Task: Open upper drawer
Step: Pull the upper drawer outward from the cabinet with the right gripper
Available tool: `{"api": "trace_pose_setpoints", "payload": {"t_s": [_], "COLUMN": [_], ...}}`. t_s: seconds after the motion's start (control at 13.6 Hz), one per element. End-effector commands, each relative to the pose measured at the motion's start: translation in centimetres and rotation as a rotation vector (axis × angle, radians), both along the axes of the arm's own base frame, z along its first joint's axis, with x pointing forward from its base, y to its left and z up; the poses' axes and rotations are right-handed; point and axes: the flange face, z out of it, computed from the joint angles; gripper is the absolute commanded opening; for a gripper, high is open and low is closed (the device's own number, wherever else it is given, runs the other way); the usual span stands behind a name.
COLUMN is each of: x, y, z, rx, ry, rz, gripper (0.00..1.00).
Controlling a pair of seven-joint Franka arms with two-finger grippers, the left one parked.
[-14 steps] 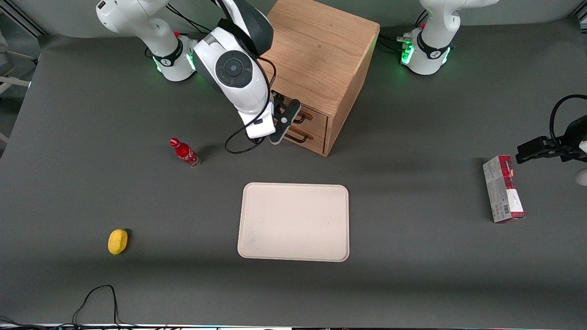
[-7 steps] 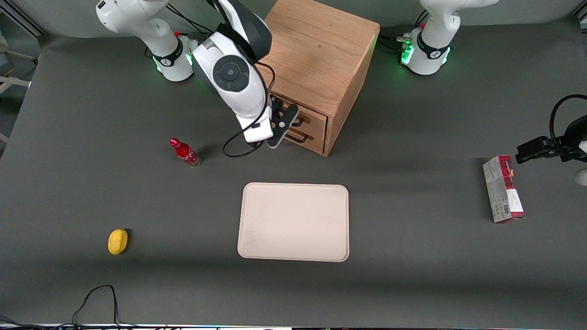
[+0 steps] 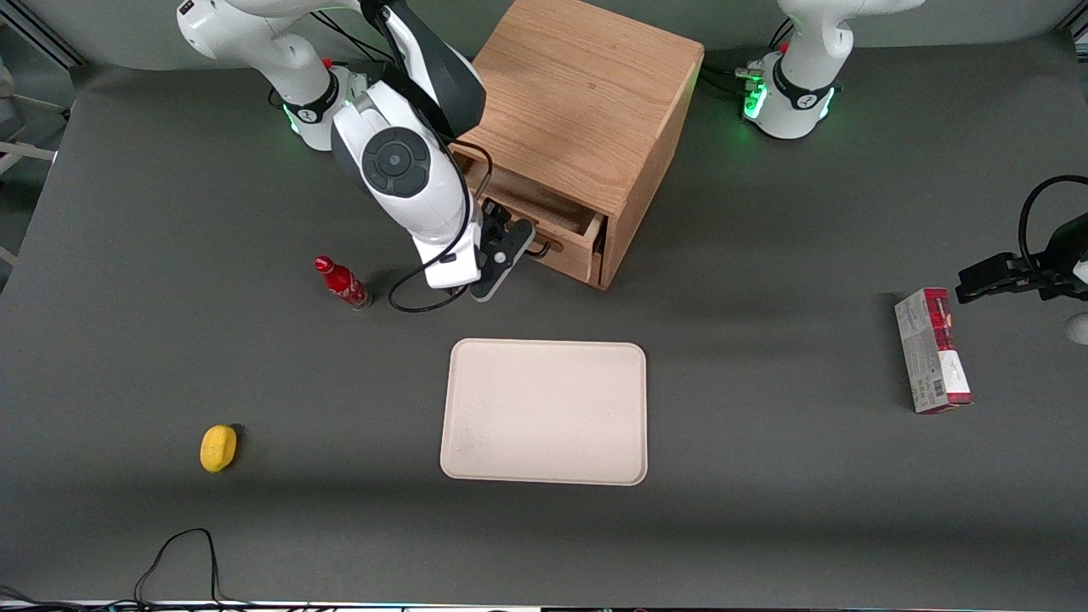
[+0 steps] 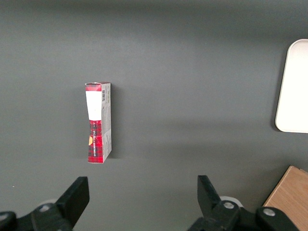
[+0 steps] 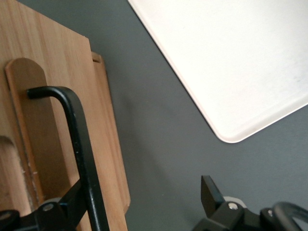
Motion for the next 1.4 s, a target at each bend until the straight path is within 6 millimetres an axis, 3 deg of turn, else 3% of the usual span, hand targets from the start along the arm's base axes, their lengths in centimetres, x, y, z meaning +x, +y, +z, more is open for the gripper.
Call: {"api": "trace_pose_setpoints", "payload": {"t_s": [0.0, 0.37, 0.74, 1.33], "x": [2.0, 5.4, 7.7, 12.1], "y": [0.5, -2.6, -3.5, -7.2], "z": [-0.6, -0.7, -0.8, -1.1], "rx": [-0.008, 0.003, -0.007, -0.005], "ry": [-0.028, -0.037, -0.023, -0.004], "rz": [0.065, 0.044, 0.024, 0.009], "gripper": [1.0, 1.0, 1.0, 1.0]}}
